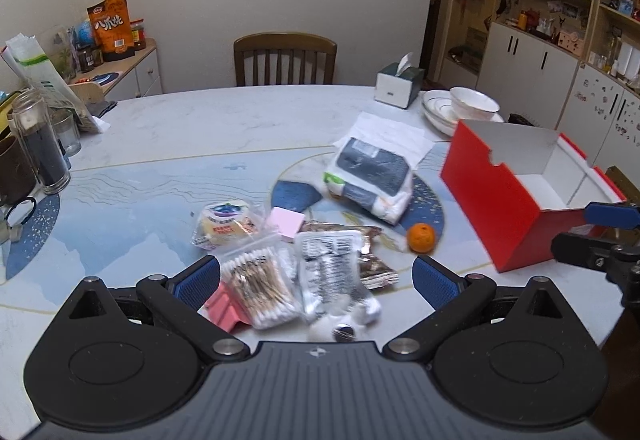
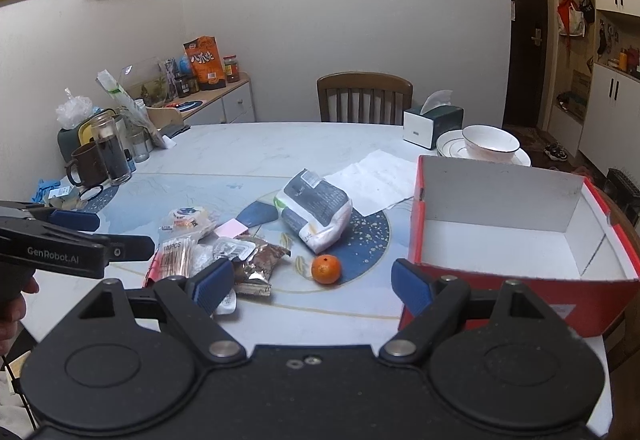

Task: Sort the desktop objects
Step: 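Move both tools toward the cotton swab bag and orange on the table, then grasp the clear cotton swab bag with left tool while right tool grasps the orange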

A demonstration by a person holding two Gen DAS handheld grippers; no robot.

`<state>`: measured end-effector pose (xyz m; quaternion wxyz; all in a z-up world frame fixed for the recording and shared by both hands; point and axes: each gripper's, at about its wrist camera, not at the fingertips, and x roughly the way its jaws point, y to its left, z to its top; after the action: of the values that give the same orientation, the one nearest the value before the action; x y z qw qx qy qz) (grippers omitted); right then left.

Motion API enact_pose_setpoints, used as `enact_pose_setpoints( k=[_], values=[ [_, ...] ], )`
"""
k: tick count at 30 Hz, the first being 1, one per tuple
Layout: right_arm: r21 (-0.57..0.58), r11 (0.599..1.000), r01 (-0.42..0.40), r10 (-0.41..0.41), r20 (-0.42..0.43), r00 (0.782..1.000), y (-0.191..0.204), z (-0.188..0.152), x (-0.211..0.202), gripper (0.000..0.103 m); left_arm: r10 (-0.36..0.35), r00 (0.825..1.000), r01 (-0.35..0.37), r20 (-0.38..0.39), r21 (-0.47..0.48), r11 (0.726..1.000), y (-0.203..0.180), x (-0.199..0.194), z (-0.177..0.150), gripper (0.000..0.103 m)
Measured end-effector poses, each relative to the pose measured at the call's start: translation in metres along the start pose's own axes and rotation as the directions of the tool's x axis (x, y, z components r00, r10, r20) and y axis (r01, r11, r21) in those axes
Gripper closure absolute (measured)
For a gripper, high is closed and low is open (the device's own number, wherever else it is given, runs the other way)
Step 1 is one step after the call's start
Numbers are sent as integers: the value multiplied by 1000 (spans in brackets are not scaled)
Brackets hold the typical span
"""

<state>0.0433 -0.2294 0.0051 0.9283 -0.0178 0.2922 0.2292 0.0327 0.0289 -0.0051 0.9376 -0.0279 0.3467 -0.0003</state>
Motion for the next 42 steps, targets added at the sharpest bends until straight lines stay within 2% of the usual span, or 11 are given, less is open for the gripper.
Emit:
enact_pose_setpoints(
  k=[13, 23, 25, 39, 41, 42],
  values=[
    [22, 998, 59, -58, -57, 997, 14, 12, 58, 18, 20, 995, -21, -94, -6, 1000, 44, 59, 1, 1],
    [29, 995, 95, -91, -116, 989, 16, 13, 111, 19, 16, 985, -18, -172, -11, 1000, 59, 101, 2, 1],
    [34, 995, 94, -88, -131, 987, 16, 13, 120, 19, 13, 982, -19, -188, -33, 999, 63, 108, 2, 6],
    [55, 991, 121, -105, -235, 966, 5, 5, 167, 20, -34, 966, 11, -257, -91, 996, 76, 137, 9, 14],
    [51, 991, 125, -109, -246, 963, 4, 4, 172, 21, -46, 964, 19, -263, -101, 995, 78, 140, 10, 18],
    [50, 991, 127, -110, -250, 962, 3, 3, 174, 21, -52, 962, 25, -269, -104, 994, 79, 142, 10, 26]
  ],
)
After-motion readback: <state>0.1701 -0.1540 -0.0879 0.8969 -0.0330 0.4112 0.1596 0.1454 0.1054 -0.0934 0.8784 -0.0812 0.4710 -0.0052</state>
